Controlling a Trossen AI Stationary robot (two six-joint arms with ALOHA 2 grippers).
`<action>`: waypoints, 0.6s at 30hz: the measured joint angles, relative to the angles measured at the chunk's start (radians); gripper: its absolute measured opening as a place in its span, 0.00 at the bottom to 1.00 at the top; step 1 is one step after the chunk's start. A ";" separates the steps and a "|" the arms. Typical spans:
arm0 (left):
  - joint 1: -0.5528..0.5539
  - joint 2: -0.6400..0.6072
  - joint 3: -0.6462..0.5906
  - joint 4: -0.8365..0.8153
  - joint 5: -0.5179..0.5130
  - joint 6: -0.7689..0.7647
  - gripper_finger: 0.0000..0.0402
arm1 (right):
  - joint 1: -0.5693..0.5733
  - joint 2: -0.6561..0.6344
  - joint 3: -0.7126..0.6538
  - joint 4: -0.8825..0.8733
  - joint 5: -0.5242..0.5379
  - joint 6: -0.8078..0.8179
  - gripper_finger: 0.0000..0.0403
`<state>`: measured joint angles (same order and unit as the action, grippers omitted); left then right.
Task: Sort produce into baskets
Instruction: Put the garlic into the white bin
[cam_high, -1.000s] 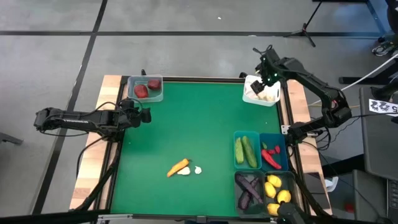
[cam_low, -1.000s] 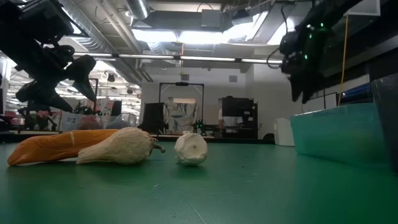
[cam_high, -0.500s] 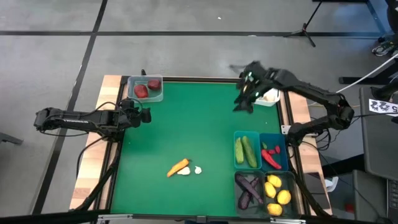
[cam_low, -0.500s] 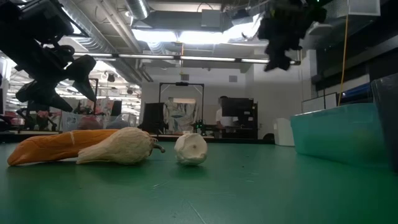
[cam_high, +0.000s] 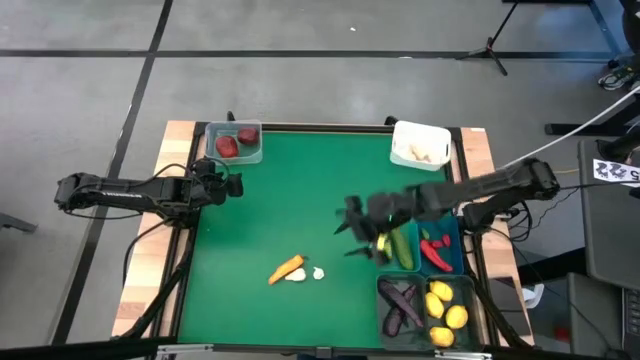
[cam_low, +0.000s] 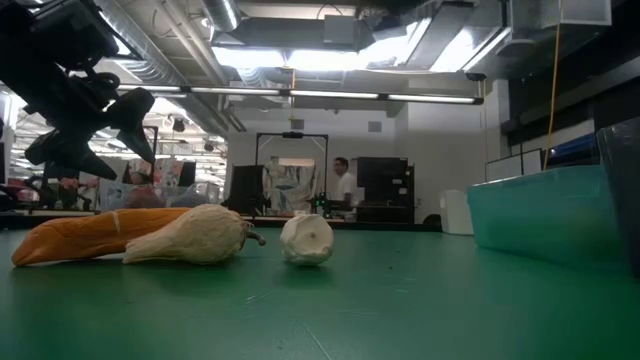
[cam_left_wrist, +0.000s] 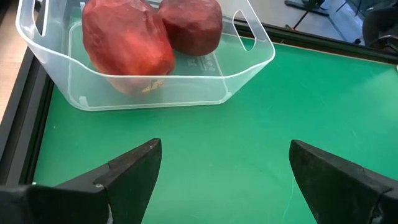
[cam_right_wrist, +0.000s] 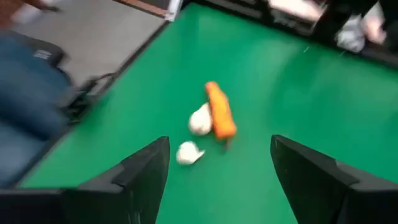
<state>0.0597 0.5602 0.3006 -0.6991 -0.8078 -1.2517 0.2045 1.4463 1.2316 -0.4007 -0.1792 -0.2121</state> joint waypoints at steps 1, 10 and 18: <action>0.000 0.000 0.000 0.000 0.000 -0.001 0.86 | 0.032 0.024 0.000 0.036 0.056 -0.008 0.69; 0.000 0.000 0.000 0.000 0.002 -0.015 0.86 | 0.133 0.331 0.000 0.339 0.256 0.130 0.69; 0.000 0.000 0.000 0.000 0.003 -0.017 0.86 | 0.143 0.503 -0.001 0.323 0.250 0.283 0.69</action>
<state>0.0597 0.5602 0.3004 -0.6991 -0.8051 -1.2690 0.3471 1.9495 1.2304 -0.0773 0.0712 0.0713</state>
